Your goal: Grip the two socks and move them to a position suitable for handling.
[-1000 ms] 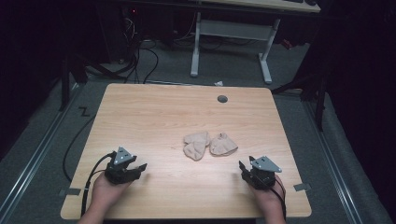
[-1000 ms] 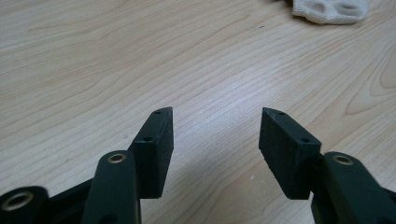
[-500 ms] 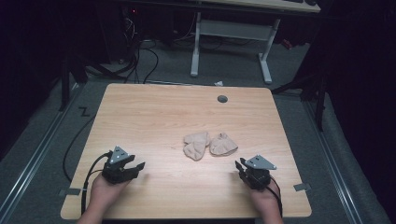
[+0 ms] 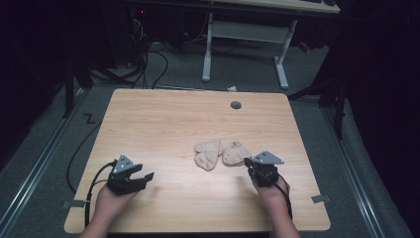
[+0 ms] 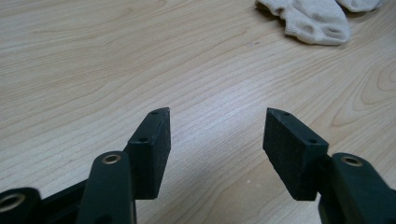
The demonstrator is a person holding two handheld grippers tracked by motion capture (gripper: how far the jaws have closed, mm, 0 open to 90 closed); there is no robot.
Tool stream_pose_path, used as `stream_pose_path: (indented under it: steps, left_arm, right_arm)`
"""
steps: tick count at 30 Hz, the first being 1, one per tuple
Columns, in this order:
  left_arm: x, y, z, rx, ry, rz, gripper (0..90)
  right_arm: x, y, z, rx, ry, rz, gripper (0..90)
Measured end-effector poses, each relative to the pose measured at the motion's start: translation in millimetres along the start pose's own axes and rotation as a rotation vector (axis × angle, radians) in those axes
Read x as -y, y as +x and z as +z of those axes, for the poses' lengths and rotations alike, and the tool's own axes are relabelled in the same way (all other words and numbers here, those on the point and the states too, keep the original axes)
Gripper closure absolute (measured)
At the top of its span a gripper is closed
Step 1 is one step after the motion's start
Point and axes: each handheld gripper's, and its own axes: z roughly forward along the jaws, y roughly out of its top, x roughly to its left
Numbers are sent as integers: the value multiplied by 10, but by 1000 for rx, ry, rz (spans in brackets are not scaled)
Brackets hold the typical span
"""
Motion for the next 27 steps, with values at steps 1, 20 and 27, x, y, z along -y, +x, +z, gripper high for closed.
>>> stream_pose_path:
  steps: [1,20,27]
  left_arm:
    - [-2,-1,5,1,-3,-3,420]
    - [-26,-22,43,-7,6,30,406]
    - [-19,-24,0,-5,2,25,405]
  right_arm:
    - [-34,-11,28,-2,3,3,900]
    - [-200,-218,753,-3,208,20,861]
    - [-176,-228,781,-6,217,33,842]
